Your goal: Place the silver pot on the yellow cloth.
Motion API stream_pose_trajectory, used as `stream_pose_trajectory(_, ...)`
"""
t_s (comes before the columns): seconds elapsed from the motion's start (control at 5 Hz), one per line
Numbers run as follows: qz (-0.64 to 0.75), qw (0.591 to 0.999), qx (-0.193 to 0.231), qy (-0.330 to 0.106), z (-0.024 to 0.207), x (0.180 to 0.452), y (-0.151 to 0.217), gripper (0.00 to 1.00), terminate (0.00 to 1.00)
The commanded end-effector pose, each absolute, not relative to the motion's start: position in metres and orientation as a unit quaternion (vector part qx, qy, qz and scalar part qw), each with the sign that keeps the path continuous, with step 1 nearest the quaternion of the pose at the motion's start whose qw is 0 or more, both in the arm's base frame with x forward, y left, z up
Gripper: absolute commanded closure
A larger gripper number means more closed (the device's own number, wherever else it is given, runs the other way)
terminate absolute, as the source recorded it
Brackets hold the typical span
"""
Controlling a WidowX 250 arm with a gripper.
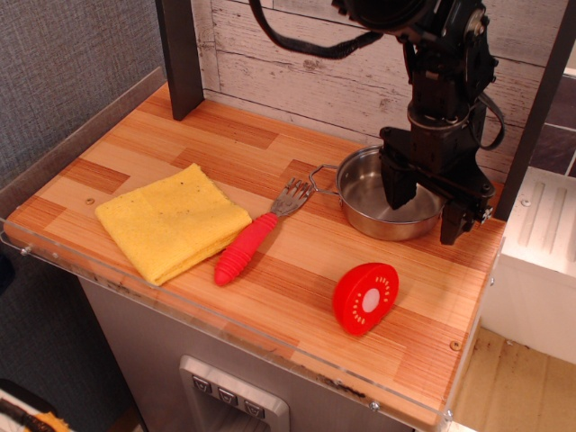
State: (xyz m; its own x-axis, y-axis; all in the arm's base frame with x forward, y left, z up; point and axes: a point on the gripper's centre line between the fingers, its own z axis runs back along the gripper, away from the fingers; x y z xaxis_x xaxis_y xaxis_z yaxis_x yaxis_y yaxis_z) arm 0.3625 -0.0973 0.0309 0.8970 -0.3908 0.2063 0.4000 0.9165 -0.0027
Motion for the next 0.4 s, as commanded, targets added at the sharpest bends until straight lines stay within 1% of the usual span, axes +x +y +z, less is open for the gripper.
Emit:
stream_pose_trajectory(0.0,-0.203,0.972,-0.016,-0.113,0.0348,0.3682,-0.0995,1.00,0.00)
stream_pose_trajectory(0.2,-0.203,0.973,-0.013,-0.107,0.0305,0.3691,-0.0954,1.00,0.00)
